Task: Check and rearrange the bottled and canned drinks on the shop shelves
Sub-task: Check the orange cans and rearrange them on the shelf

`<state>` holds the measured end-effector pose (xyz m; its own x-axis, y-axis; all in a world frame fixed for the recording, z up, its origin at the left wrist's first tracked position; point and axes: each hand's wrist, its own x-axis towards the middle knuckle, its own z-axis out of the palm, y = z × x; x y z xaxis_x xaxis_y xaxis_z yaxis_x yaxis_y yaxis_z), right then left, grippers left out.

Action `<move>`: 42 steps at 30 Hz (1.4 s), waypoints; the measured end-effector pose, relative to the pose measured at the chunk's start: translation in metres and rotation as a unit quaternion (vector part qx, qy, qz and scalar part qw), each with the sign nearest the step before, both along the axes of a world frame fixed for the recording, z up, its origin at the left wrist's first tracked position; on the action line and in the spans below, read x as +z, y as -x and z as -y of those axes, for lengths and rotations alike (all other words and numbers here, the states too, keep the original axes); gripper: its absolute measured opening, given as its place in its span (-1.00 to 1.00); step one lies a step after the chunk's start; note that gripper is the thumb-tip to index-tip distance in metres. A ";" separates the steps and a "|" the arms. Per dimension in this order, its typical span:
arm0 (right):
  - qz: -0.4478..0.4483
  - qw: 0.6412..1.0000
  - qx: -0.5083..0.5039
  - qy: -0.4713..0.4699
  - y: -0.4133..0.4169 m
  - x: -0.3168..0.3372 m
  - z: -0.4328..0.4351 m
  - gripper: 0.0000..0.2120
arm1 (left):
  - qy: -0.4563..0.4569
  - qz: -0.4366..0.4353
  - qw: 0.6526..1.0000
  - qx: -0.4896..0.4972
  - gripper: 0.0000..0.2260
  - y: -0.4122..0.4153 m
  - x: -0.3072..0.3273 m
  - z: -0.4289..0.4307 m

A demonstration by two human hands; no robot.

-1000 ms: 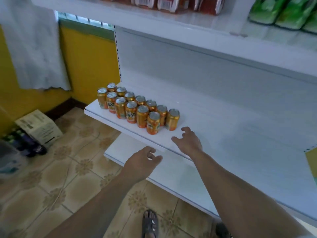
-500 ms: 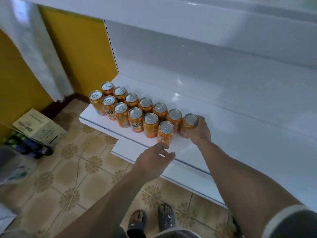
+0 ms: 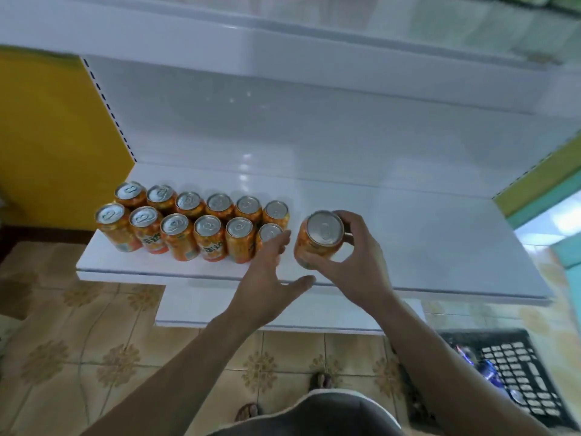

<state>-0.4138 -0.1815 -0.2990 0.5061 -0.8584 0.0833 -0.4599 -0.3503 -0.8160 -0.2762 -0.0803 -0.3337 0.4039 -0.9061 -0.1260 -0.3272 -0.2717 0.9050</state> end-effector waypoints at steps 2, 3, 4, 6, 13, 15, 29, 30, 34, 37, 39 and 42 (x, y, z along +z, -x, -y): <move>0.015 0.999 -0.001 0.048 0.004 0.020 -0.019 -0.34 | 0.060 0.012 0.998 -0.014 -0.16 0.002 0.009 -0.005; 0.026 0.997 0.002 0.075 0.006 0.031 -0.027 -0.33 | 0.088 0.010 0.996 -0.019 -0.15 0.003 0.015 -0.007; 0.040 0.994 0.008 0.103 0.007 0.041 -0.033 -0.31 | 0.115 0.003 0.993 -0.021 -0.15 0.004 0.024 -0.010; 0.066 0.985 0.025 0.156 0.009 0.061 -0.044 -0.31 | 0.170 -0.017 0.985 -0.026 -0.19 0.006 0.041 -0.013; 0.099 0.945 0.108 0.293 0.017 0.105 -0.049 -0.36 | 0.198 0.003 0.980 0.016 -0.28 0.014 0.067 -0.006; 0.102 0.938 0.115 0.310 0.021 0.106 -0.044 -0.36 | 0.217 0.015 0.976 0.010 -0.28 0.016 0.069 -0.002; 0.357 0.869 0.097 -0.328 0.051 0.066 0.004 -0.38 | 0.297 0.007 0.954 0.034 -0.21 0.039 0.094 -0.007; 0.380 0.833 0.103 -0.388 0.047 0.063 0.003 -0.42 | 0.303 -0.004 0.952 0.040 -0.19 0.043 0.098 -0.005; 0.408 0.751 0.109 -0.507 0.030 0.056 -0.011 -0.49 | 0.337 0.008 0.940 0.049 -0.14 0.061 0.113 0.005; 0.406 0.727 0.125 -0.540 0.027 0.051 -0.013 -0.49 | 0.354 0.025 0.934 0.032 -0.13 0.066 0.123 0.008; 0.419 0.707 0.139 -0.552 0.028 0.050 -0.014 -0.50 | 0.359 0.031 0.933 0.012 -0.09 0.067 0.126 0.007; 0.448 0.678 0.159 -0.560 0.029 0.052 -0.015 -0.53 | 0.358 0.031 0.932 -0.039 -0.06 0.071 0.127 0.004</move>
